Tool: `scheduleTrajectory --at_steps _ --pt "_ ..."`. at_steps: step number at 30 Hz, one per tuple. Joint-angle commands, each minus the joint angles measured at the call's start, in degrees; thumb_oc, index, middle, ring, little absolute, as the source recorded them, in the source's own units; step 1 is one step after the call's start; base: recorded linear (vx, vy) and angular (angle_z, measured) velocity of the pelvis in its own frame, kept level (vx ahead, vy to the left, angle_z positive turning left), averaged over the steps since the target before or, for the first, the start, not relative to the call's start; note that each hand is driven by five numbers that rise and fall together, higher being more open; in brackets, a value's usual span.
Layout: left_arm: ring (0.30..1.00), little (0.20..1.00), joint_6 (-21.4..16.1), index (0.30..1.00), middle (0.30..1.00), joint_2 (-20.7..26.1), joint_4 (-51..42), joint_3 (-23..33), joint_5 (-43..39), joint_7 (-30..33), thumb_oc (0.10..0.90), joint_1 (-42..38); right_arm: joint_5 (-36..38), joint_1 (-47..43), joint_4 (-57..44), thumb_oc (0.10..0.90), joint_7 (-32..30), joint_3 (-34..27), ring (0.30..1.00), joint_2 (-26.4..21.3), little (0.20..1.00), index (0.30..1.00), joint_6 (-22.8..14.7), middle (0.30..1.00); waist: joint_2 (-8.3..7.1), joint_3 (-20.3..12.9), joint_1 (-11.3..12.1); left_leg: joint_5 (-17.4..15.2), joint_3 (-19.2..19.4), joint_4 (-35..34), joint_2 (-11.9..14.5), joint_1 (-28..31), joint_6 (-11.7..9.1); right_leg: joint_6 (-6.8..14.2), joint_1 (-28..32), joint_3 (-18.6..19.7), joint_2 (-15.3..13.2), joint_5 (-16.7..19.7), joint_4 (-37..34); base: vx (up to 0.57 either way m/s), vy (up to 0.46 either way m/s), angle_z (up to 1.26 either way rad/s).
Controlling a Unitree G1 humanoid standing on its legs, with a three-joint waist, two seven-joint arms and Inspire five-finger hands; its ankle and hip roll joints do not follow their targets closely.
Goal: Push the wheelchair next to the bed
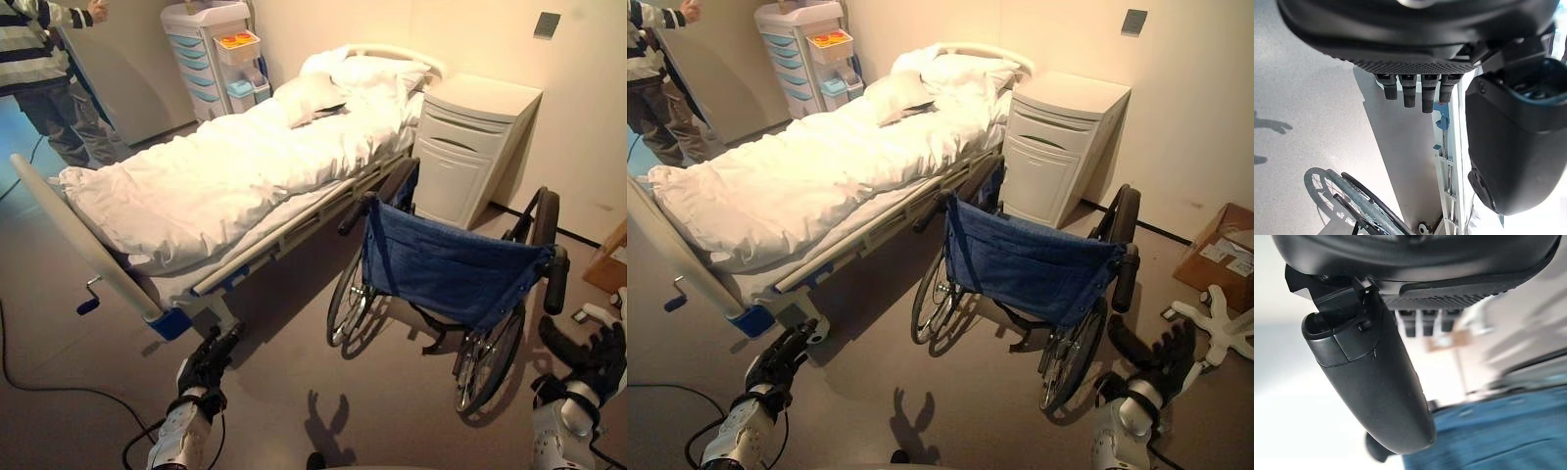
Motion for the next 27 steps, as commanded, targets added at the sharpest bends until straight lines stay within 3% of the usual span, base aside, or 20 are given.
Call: scheduleTrajectory --at_steps 1,3,4,7,9,14,21,27 --pt "0.900 0.900 -6.9 0.900 0.900 3.3 1.2 2.9 -1.2 -1.0 0.800 -5.4 -3.6 -5.6 -1.4 0.800 -0.4 -4.0 0.900 -4.9 0.900 0.900 -4.9 0.900 -0.89 -1.6 0.5 -7.7 2.5 0.6 -1.2 5.9 -1.7 1.1 -7.0 2.7 0.5 11.4 -1.6 0.00 0.000 0.00" --pt "0.900 0.900 -6.8 0.900 0.900 3.6 2.0 2.5 -1.7 -1.0 0.800 -6.1 -2.2 -6.2 3.4 0.800 0.5 -3.6 0.900 -6.3 0.900 0.900 1.7 0.900 -1.08 -1.6 0.6 -7.7 2.6 0.6 -1.2 5.9 -1.8 1.1 -7.0 2.6 0.5 11.4 -1.6 0.00 0.000 0.00" --pt "0.900 0.900 -6.4 0.900 0.900 4.0 2.4 1.8 -1.6 -0.5 0.800 -6.6 0.5 -6.6 9.6 0.800 3.8 -2.9 0.900 -7.5 0.900 0.900 8.4 0.900 -1.40 -1.7 0.9 -7.8 2.8 0.6 -1.1 5.9 -1.9 1.1 -7.0 2.3 0.4 11.4 -1.6 0.00 0.000 0.00" --pt "0.900 0.900 -5.3 0.900 0.900 3.8 3.3 0.6 -1.2 -1.2 0.800 -6.1 5.8 -6.5 15.8 0.800 14.3 -1.0 0.900 -7.7 0.900 0.900 17.1 0.900 -1.86 -1.5 1.6 -7.6 2.4 0.6 -1.1 5.7 -1.8 0.9 -7.1 2.0 0.5 11.4 -1.6 -0.02 -0.027 0.03" --pt "0.900 0.900 -5.5 0.900 0.900 3.1 7.5 -0.5 1.8 -2.6 0.800 -4.9 5.3 -5.3 19.8 0.800 21.4 2.5 0.900 -5.5 0.900 0.900 22.9 0.900 -2.26 -1.4 1.8 -7.4 2.3 0.6 -1.1 5.7 -1.5 0.6 -7.0 1.9 0.6 11.5 -1.6 -0.01 -0.065 0.02" --pt "0.900 0.900 -6.3 0.900 0.900 1.5 16.7 -1.1 5.3 -4.9 0.800 -4.2 0.0 -4.5 29.0 0.800 26.5 6.9 0.900 -2.4 0.900 0.900 23.9 0.900 -2.41 -1.6 1.7 -7.5 2.4 0.6 -1.0 5.7 -1.4 0.4 -6.9 2.0 0.6 11.4 -1.6 0.00 -0.009 0.00" --pt "0.900 0.900 -9.0 0.900 0.900 -1.1 32.0 -5.1 14.1 -8.1 0.800 -3.3 -9.2 -4.0 44.2 0.800 25.6 12.3 0.900 2.4 0.900 0.900 18.8 0.900 -2.15 -2.0 1.6 -7.5 2.6 0.6 -1.0 5.7 -1.2 0.3 -7.0 2.1 0.8 11.3 -1.6 0.00 -0.009 0.00" --pt "0.900 0.900 -5.9 0.900 0.900 -3.8 38.4 -9.0 18.6 -10.8 0.800 -2.3 -13.8 -3.5 47.0 0.800 30.1 17.3 0.900 5.2 0.900 0.900 19.5 0.900 -1.82 -1.7 1.2 -7.4 2.1 0.6 -1.2 5.7 -1.0 0.2 -7.0 2.6 1.0 11.3 -1.6 0.00 0.000 0.00"
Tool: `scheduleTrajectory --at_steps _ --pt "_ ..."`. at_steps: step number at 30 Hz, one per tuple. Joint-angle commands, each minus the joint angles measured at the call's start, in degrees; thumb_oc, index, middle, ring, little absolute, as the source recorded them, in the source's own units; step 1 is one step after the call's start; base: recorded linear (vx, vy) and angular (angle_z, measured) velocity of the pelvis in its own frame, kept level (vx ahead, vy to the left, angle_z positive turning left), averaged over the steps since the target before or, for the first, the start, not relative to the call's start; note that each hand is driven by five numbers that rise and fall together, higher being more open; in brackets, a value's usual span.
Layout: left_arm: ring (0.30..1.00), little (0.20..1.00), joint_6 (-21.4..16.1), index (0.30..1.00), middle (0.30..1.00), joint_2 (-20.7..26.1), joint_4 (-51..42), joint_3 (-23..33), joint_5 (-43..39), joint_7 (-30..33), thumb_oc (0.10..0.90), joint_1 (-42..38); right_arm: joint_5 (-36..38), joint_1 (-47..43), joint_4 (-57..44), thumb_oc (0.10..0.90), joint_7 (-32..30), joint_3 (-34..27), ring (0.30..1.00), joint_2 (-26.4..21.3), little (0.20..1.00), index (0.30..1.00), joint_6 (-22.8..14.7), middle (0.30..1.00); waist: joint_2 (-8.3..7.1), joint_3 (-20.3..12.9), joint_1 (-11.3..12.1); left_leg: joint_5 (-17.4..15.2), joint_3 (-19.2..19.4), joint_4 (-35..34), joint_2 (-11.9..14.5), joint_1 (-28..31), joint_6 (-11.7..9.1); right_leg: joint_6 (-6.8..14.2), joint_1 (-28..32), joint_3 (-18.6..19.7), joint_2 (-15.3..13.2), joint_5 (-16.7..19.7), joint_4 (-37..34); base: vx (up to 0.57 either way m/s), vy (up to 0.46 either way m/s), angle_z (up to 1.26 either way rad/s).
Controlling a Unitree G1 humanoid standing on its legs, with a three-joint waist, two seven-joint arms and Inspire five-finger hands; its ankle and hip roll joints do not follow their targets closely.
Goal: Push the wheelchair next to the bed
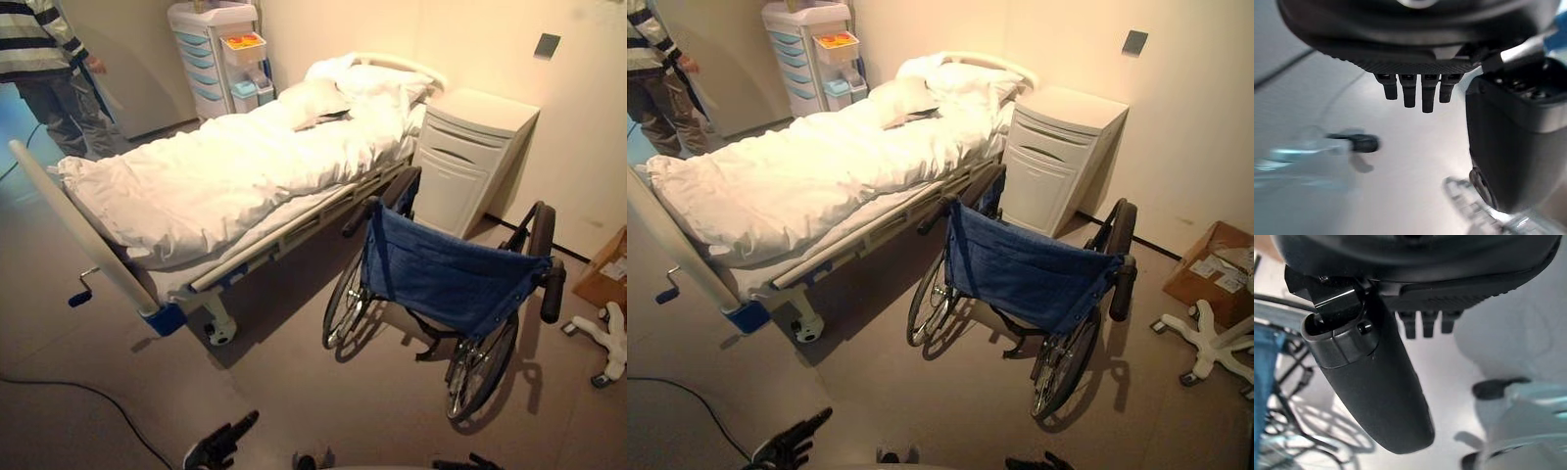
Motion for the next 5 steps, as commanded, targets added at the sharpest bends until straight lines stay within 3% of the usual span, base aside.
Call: scheduleTrajectory --at_steps 1,5 --pt "0.900 0.900 -0.9 0.900 0.900 -1.6 0.7 -0.4 3.3 -2.8 0.800 -2.2 -3.0 -2.6 0.3 0.800 4.7 3.0 0.900 0.2 0.900 0.900 -2.5 0.900 0.82 -0.8 0.7 -7.0 2.1 0.6 -1.4 5.9 -0.9 0.2 -6.9 2.5 0.7 11.4 -1.2 0.00 0.000 0.00" --pt "0.900 0.900 -1.6 0.900 0.900 -3.2 0.7 -2.5 3.3 -3.2 0.800 -2.0 -4.9 -2.6 0.8 0.800 7.6 6.3 0.900 1.7 0.900 0.900 -2.9 0.900 0.98 -0.7 0.7 -6.9 1.8 0.6 -1.5 5.9 -0.9 0.0 -6.8 2.5 0.8 11.3 -1.2 0.00 0.000 0.00"
